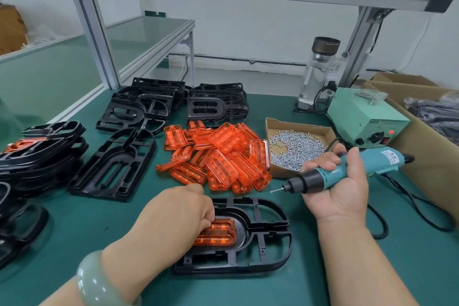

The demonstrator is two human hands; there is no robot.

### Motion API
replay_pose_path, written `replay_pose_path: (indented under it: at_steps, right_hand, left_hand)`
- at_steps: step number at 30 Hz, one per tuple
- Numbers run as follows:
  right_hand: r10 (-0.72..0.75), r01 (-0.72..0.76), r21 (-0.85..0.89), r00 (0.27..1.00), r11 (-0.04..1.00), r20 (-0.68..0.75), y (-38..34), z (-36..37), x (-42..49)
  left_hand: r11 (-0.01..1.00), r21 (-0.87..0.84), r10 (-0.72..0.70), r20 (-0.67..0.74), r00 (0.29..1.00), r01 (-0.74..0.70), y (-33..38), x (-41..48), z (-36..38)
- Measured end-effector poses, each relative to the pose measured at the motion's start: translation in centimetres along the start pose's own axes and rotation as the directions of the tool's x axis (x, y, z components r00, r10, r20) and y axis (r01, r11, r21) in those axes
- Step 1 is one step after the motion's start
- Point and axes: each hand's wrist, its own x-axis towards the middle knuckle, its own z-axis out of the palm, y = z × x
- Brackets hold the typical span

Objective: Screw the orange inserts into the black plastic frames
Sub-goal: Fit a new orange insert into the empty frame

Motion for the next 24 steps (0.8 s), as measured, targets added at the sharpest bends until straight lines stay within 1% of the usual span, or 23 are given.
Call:
replay_pose_path:
  at_steps: [5,8,10,16,19,22,24]
  right_hand:
    - [0.002,-0.002,0.006,1.000,1.000,-0.008,0.0,0.1,-0.1]
    - [0.000,0.000,0.010,1.000,1.000,-0.010,0.1,0.2,-0.1]
    - [0.001,-0.001,0.012,1.000,1.000,-0.008,0.1,0.2,-0.1]
    - [0.003,-0.003,0.017,1.000,1.000,0.001,0.1,0.2,-0.2]
    - [0.005,-0.005,0.024,1.000,1.000,0.001,0.0,0.1,-0.1]
    - [0.005,-0.005,0.025,1.000,1.000,-0.003,-0.1,0.0,-0.1]
    - [0.007,-0.007,0.024,1.000,1.000,-0.003,-0.2,0.0,0.0]
  left_hand:
    - [0.998,0.021,0.054,0.051,0.997,-0.055,0.4,-0.4,-0.2]
    - [0.990,0.094,0.099,0.073,0.992,-0.106,1.0,-0.2,0.1]
    - [0.988,0.105,0.108,0.068,0.992,-0.115,0.9,-0.2,0.3]
    - [0.993,0.032,0.116,0.015,0.993,-0.117,0.9,-0.3,0.9]
    - [0.995,0.013,0.101,0.025,0.995,-0.101,0.9,-0.2,1.0]
    - [0.995,-0.045,0.087,0.038,0.995,-0.086,1.0,0.0,0.4]
    - [0.992,-0.098,0.079,0.002,0.997,-0.078,1.3,0.3,-0.1]
